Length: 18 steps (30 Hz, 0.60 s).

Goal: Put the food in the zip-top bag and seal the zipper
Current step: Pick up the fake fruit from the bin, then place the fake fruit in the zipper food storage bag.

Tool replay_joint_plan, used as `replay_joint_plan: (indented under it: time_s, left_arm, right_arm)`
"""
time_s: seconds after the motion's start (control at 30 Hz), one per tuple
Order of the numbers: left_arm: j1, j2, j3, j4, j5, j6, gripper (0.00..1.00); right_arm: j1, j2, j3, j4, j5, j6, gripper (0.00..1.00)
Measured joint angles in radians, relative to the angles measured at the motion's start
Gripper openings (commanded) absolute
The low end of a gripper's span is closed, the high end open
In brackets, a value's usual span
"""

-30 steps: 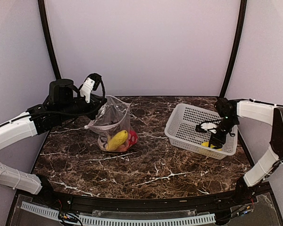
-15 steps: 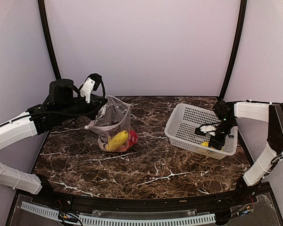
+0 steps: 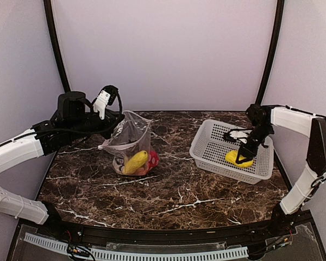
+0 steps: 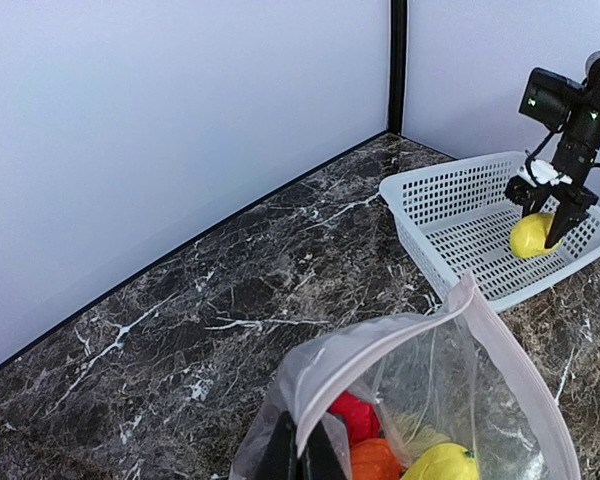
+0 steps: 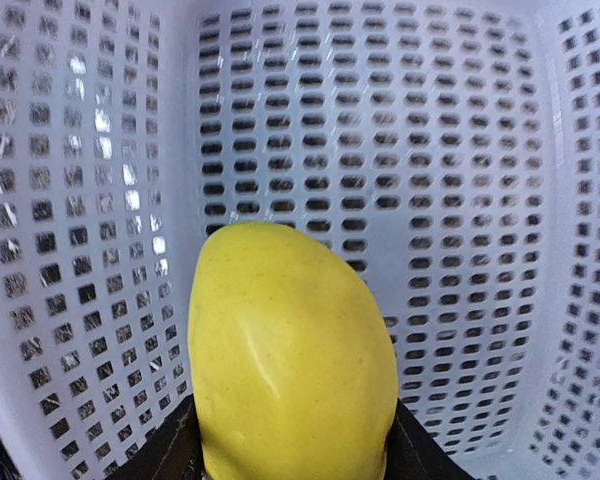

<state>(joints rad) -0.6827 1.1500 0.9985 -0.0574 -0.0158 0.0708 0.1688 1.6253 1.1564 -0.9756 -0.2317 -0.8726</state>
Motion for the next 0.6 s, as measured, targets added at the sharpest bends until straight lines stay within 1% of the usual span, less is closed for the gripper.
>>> replay_joint_plan:
  time_s: [0.23, 0.33, 0.47, 0.6]
  left_arm:
    - [0.0, 0.019, 0.003, 0.0, -0.001, -0.007, 0.01]
    - [0.0, 0.052, 0.032, -0.011, 0.0, -0.008, 0.01]
    - [0.0, 0.096, 0.084, -0.04, 0.0, -0.027, 0.01]
    - [0.0, 0.118, 0.117, -0.064, 0.0, -0.069, 0.01]
  right_arm:
    - [0.007, 0.01, 0.322, -0.081, -0.177, 0.039, 0.45]
    - [0.03, 0.027, 0.437, -0.1, -0.253, 0.056, 0.45]
    - [0.118, 0.06, 0.571, -0.108, -0.357, 0.075, 0.46]
    - [0.225, 0.08, 0.66, -0.089, -0.47, 0.113, 0.46]
